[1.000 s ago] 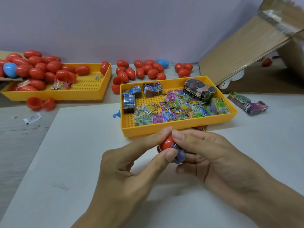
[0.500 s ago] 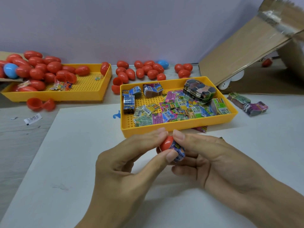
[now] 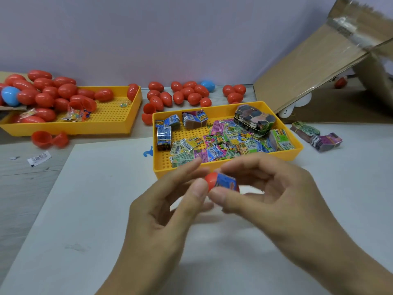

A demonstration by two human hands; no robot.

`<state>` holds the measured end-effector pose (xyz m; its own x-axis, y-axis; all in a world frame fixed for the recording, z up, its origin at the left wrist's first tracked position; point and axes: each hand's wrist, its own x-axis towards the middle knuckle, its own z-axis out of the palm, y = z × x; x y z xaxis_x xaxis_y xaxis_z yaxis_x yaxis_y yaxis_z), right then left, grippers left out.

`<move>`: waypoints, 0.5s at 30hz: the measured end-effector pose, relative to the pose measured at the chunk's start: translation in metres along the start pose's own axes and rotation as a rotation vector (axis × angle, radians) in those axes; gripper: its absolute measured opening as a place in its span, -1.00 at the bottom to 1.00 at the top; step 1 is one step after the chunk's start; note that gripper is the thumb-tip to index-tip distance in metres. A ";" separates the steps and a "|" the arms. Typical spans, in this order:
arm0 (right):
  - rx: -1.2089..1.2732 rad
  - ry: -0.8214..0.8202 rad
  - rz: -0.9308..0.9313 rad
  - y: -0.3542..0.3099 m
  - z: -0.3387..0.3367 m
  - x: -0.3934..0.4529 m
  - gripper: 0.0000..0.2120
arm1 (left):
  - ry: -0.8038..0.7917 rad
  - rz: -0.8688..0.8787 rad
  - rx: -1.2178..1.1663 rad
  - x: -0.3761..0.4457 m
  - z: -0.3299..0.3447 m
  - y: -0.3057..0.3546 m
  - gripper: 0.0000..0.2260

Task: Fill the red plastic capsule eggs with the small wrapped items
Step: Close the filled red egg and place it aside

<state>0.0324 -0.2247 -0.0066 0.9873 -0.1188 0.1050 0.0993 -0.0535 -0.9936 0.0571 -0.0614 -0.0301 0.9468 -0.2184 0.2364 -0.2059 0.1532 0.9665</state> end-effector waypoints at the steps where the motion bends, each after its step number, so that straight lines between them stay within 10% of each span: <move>1: -0.129 0.010 -0.131 0.002 0.002 -0.002 -0.61 | -0.028 -0.106 -0.072 0.000 0.000 0.001 -0.60; 7: -0.331 -0.107 -0.272 0.011 0.002 -0.005 -0.29 | -0.030 -0.124 -0.094 0.002 -0.003 0.000 -0.72; 11: 0.027 -0.161 0.091 0.002 0.000 0.002 -0.66 | -0.035 0.046 -0.079 0.007 -0.007 0.000 -0.65; 15: 0.061 -0.202 0.074 0.000 0.000 0.002 -0.84 | -0.073 0.100 0.004 0.006 -0.008 -0.003 -0.52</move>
<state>0.0348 -0.2247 -0.0066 0.9963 0.0816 0.0279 0.0272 0.0088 -0.9996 0.0657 -0.0552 -0.0319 0.9008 -0.2720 0.3385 -0.2999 0.1742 0.9379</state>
